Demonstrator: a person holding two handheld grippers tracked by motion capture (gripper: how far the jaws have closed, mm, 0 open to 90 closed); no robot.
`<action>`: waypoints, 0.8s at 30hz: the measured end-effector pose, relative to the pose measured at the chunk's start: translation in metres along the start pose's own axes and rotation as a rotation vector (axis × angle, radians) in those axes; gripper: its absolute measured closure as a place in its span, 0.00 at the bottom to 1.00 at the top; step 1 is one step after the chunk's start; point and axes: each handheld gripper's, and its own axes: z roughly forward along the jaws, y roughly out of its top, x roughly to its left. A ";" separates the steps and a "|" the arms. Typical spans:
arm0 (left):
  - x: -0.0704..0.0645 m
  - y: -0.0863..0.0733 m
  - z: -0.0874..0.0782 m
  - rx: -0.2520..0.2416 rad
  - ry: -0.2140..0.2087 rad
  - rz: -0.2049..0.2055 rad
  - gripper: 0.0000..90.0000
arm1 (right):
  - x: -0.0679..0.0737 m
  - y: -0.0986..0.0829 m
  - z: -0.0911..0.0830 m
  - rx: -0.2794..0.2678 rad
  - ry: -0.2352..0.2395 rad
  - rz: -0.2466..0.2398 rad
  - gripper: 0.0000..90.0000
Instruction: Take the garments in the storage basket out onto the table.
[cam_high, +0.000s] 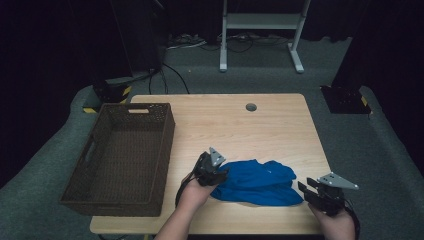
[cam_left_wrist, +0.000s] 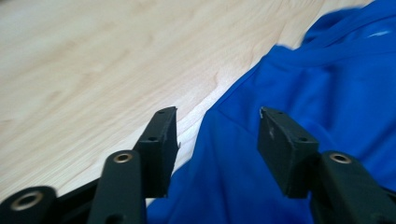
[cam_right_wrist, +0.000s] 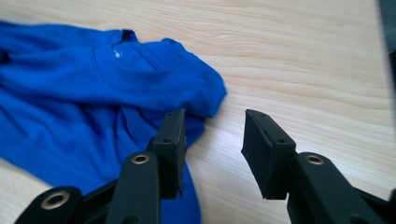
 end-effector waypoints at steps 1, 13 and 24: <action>0.001 0.002 0.007 0.026 -0.007 -0.006 0.52 | 0.000 0.001 0.004 -0.010 0.009 0.019 0.65; -0.008 0.001 0.038 0.118 -0.031 0.051 0.92 | 0.002 0.005 0.040 0.038 0.036 0.045 0.90; -0.020 -0.008 -0.025 -0.116 0.048 0.055 0.98 | 0.014 0.008 -0.015 -0.111 -0.006 -0.050 1.00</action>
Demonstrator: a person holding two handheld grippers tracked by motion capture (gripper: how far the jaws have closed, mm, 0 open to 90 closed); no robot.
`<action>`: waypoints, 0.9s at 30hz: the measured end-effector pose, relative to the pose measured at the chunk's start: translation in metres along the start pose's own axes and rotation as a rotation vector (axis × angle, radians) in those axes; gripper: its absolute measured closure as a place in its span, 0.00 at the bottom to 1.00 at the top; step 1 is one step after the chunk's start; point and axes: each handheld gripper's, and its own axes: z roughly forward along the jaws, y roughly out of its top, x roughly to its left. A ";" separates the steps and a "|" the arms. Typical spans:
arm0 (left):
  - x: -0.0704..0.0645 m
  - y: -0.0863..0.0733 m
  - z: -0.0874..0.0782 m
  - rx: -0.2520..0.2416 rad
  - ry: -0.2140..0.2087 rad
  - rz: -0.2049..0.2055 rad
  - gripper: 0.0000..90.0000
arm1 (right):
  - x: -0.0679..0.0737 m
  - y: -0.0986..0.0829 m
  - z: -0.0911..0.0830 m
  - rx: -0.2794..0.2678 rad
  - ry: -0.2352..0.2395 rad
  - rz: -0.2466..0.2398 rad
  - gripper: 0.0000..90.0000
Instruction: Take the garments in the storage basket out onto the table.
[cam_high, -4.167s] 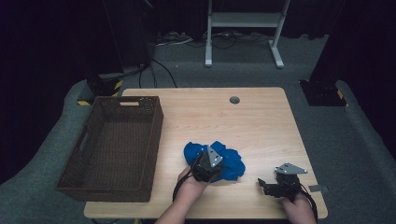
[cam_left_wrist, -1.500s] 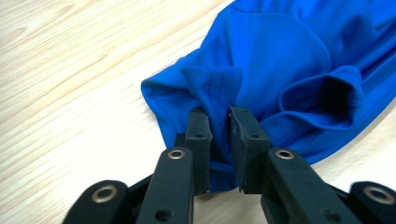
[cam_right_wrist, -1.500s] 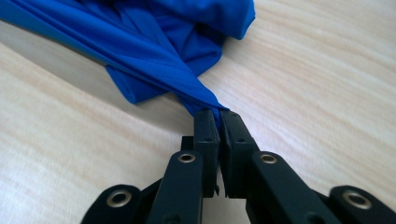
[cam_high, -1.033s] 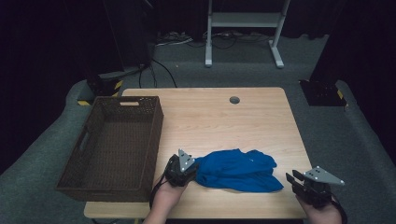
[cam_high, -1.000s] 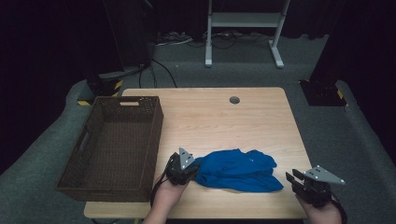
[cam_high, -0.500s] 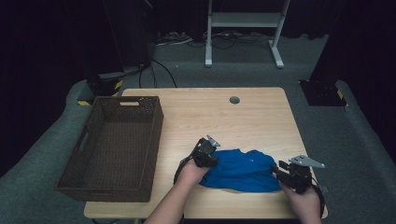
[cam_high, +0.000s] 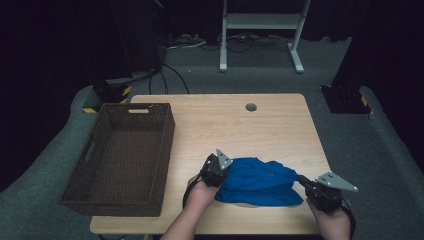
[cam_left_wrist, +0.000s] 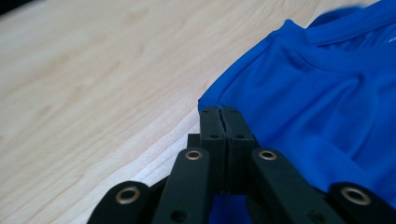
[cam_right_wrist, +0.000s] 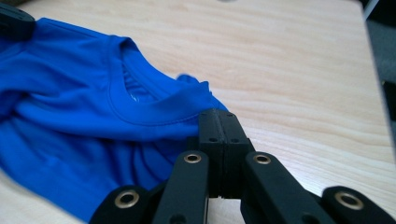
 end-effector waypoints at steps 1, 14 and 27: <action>-0.001 -0.001 -0.008 -0.014 0.004 -0.001 0.98 | 0.001 0.000 -0.004 -0.009 0.002 -0.004 1.00; 0.087 0.068 0.020 0.052 0.232 -0.073 0.84 | -0.010 0.132 0.067 -0.073 -0.079 -0.027 0.97; 0.068 0.018 0.048 0.126 0.074 -0.141 0.74 | -0.001 0.102 0.098 0.022 -0.058 -0.040 0.78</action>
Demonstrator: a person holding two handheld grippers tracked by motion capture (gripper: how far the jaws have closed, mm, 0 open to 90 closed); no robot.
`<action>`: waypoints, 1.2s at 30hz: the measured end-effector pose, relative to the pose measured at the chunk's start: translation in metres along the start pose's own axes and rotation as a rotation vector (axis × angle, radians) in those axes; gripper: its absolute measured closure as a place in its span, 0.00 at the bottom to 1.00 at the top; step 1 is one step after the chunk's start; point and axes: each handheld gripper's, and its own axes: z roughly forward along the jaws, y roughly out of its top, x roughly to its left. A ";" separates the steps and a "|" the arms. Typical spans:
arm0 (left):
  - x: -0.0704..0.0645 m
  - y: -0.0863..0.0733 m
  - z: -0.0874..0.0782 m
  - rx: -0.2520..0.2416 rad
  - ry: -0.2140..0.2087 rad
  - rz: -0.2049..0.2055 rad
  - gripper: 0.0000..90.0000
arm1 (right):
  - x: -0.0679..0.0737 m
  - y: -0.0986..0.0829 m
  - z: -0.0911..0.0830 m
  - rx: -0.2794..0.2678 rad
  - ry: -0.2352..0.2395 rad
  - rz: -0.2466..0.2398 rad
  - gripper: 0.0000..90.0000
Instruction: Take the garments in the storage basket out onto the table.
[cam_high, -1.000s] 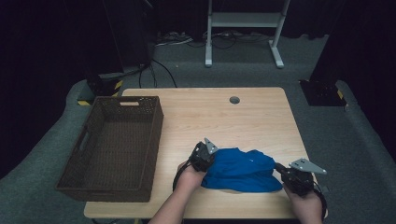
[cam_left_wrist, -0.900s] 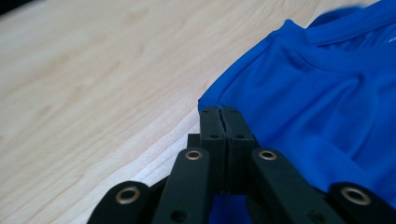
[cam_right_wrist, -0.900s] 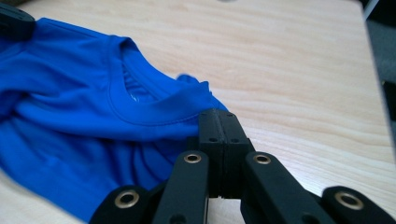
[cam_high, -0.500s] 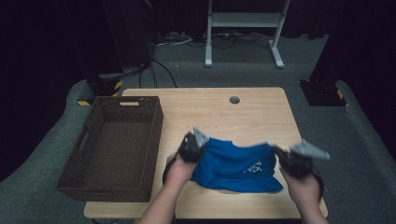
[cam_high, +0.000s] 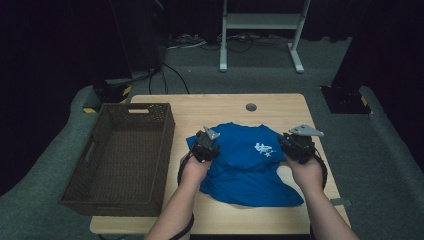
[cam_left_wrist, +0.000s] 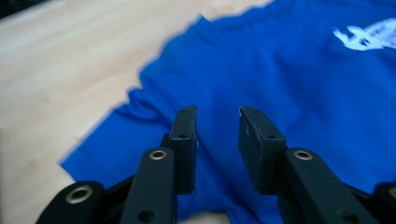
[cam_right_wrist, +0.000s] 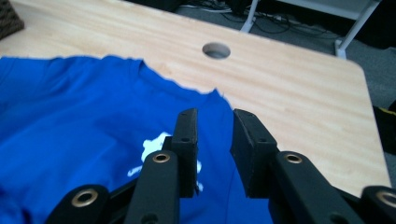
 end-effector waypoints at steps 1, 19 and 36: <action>-0.002 -0.003 0.002 0.008 -0.022 -0.003 0.74 | 0.000 -0.004 -0.001 0.004 0.001 0.002 0.77; -0.011 -0.025 0.003 -0.018 -0.058 0.008 0.69 | 0.002 -0.052 0.004 0.078 0.025 0.032 0.75; -0.027 -0.058 -0.033 -0.069 -0.010 0.061 0.58 | 0.021 -0.080 -0.009 0.116 0.085 -0.009 0.75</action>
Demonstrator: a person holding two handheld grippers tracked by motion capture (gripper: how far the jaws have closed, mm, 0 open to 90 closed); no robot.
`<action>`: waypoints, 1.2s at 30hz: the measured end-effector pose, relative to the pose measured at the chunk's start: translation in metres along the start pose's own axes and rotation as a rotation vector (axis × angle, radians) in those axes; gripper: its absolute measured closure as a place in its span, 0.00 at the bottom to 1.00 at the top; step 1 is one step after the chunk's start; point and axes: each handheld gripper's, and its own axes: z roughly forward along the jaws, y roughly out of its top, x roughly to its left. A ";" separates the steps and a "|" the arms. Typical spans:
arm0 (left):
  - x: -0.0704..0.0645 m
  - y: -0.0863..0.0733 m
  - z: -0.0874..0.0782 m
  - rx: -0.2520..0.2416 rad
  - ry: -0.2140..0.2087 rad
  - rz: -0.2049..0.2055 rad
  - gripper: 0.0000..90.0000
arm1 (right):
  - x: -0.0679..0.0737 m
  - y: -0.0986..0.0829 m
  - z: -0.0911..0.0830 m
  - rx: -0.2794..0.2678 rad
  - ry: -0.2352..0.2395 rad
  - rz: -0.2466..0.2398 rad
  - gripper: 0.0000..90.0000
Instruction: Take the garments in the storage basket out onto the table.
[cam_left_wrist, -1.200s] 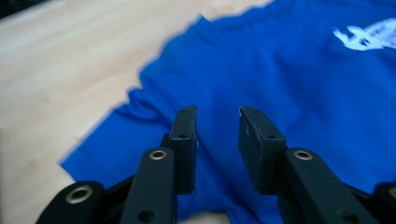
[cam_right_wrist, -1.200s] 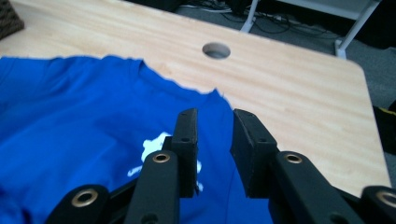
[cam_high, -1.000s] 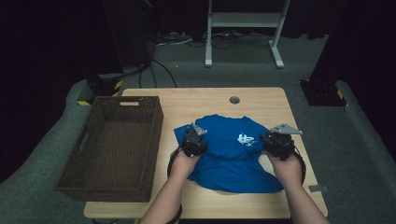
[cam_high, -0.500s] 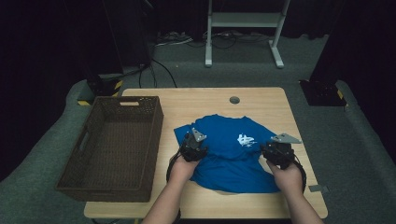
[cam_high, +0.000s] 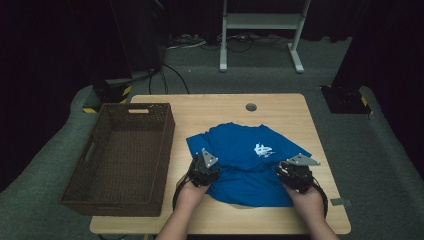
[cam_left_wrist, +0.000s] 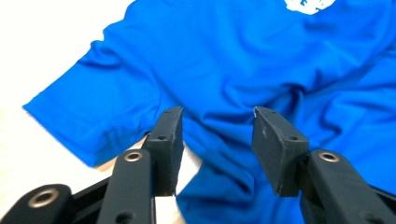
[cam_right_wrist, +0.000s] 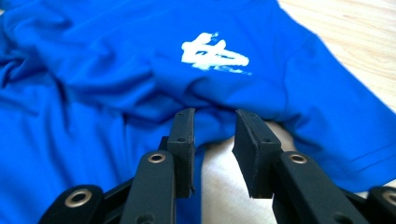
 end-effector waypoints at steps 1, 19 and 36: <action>0.000 -0.001 -0.001 0.001 0.000 -0.002 0.58 | 0.002 -0.002 0.000 0.003 0.000 -0.006 0.75; -0.003 -0.030 0.003 0.062 -0.020 -0.018 0.64 | 0.009 -0.014 0.012 0.095 -0.008 -0.064 0.73; -0.026 -0.043 -0.019 0.083 -0.087 0.001 0.63 | -0.023 -0.038 -0.015 0.104 -0.101 -0.055 0.72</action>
